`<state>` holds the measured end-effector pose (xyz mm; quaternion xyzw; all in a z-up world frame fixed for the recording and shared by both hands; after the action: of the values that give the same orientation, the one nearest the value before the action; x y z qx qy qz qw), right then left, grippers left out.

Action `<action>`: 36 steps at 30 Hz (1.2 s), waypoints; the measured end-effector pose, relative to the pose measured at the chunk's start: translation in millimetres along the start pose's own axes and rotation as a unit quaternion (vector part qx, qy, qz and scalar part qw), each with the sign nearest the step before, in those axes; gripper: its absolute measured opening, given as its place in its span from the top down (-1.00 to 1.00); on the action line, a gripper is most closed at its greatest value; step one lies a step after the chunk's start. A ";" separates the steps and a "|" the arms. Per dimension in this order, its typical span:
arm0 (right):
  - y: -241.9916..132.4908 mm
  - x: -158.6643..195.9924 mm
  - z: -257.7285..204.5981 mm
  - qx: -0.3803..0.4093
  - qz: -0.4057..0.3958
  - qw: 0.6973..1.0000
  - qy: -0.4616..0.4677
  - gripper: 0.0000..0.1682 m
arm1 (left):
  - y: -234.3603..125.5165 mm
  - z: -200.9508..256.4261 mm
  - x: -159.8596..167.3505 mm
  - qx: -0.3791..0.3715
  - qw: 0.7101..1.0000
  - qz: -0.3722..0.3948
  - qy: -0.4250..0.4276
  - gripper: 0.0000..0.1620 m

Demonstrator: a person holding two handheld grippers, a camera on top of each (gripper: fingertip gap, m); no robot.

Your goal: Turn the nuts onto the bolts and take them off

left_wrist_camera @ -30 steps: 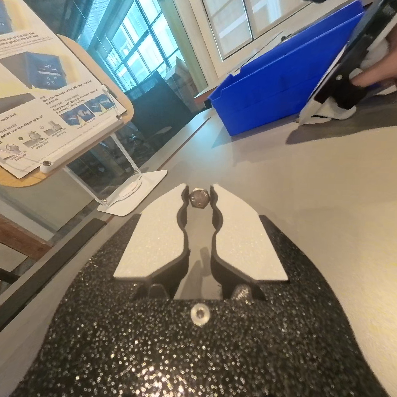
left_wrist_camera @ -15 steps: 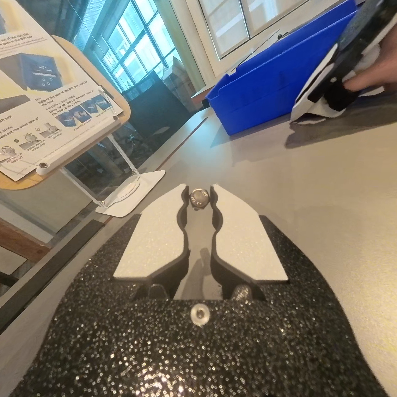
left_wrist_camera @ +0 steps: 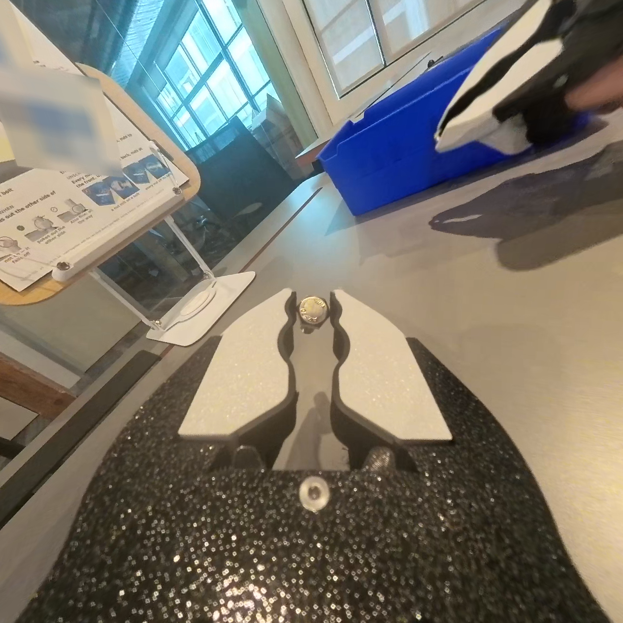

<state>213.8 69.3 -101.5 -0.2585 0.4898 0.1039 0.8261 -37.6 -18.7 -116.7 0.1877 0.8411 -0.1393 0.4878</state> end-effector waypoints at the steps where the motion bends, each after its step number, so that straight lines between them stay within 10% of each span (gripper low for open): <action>1: -8.9 -3.4 5.8 0.009 0.015 1.000 0.009 0.78 | -0.1 -0.2 -0.1 -0.001 1.000 0.001 -0.001 0.78; 11: -81.3 9.9 123.3 0.120 0.037 0.983 0.131 0.78 | 0.9 1.4 0.4 0.000 1.000 -0.004 0.007 0.77; 24: -33.3 77.5 167.3 0.002 -0.169 0.967 0.188 0.73 | 0.6 2.4 0.4 0.004 1.000 -0.003 0.009 0.78; 31: -86.9 -3.0 147.3 0.058 -0.008 0.991 0.118 0.67 | 1.2 2.9 0.1 0.008 1.000 -0.001 0.009 0.78; 36: -74.3 -61.3 50.1 -0.195 0.083 0.973 0.094 0.72 | -2.1 7.2 -6.5 0.029 0.999 0.035 0.006 0.78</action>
<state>252.6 38.0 -5.1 -0.3817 0.5557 0.2412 0.6981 -30.1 -24.7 -114.5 0.2321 0.8328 -0.1452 0.4812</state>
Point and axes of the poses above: each gripper's, where its closed fingertips meet, y out along the fingers, x out of its underside, z = x × y across the jaws, the point moved 6 cm from there along -y, back along the fingers, and after that the axes turned 1 degree about -x, right-handed, at the moved point
